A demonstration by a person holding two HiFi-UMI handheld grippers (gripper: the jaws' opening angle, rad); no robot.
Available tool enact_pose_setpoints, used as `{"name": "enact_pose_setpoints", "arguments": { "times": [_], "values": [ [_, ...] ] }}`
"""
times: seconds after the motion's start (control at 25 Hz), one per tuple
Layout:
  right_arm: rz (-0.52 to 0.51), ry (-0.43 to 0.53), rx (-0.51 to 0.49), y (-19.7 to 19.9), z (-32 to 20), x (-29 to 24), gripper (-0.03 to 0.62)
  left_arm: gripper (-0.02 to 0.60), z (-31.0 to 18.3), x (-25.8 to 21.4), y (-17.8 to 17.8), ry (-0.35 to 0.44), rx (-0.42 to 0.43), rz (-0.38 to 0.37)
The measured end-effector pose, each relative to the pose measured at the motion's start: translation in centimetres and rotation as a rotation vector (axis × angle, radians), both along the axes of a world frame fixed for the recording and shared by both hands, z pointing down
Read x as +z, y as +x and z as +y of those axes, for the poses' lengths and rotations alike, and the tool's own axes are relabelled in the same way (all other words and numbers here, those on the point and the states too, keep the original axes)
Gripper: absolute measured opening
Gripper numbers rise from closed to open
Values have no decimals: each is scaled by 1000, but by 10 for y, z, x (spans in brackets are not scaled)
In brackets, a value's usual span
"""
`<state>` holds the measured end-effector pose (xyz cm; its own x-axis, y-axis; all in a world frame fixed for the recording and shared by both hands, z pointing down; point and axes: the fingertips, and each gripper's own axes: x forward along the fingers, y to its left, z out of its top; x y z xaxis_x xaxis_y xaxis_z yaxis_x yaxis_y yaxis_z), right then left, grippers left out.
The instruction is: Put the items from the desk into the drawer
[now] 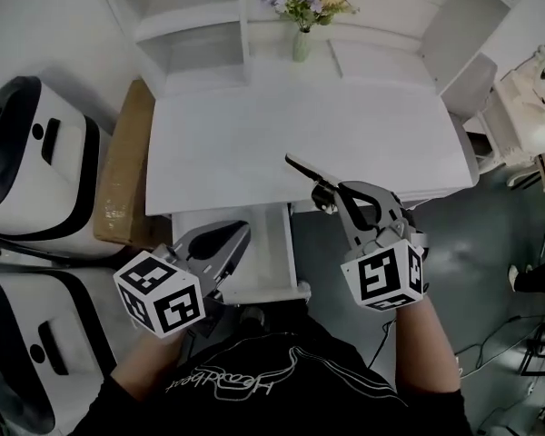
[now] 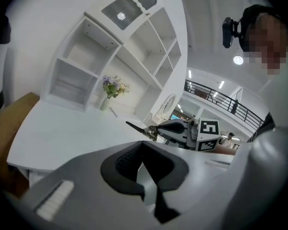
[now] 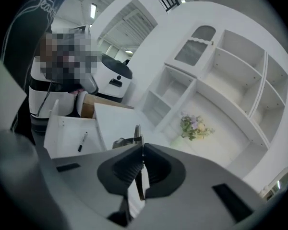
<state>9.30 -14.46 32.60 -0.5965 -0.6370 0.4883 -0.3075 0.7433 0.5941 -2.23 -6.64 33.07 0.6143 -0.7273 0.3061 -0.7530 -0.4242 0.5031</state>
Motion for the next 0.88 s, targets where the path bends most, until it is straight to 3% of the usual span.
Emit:
{"name": "enact_pose_setpoints", "arguments": {
  "times": [0.44, 0.72, 0.88],
  "values": [
    [39, -100, -132, -95, 82, 43, 14, 8, 67, 20, -86, -52, -100, 14],
    [65, -241, -195, -133, 96, 103, 14, 8, 84, 45, -123, -110, -172, 36],
    [165, -231, -211, -147, 89, 150, 14, 8, 86, 59, -139, -131, -197, 45]
  ]
}}
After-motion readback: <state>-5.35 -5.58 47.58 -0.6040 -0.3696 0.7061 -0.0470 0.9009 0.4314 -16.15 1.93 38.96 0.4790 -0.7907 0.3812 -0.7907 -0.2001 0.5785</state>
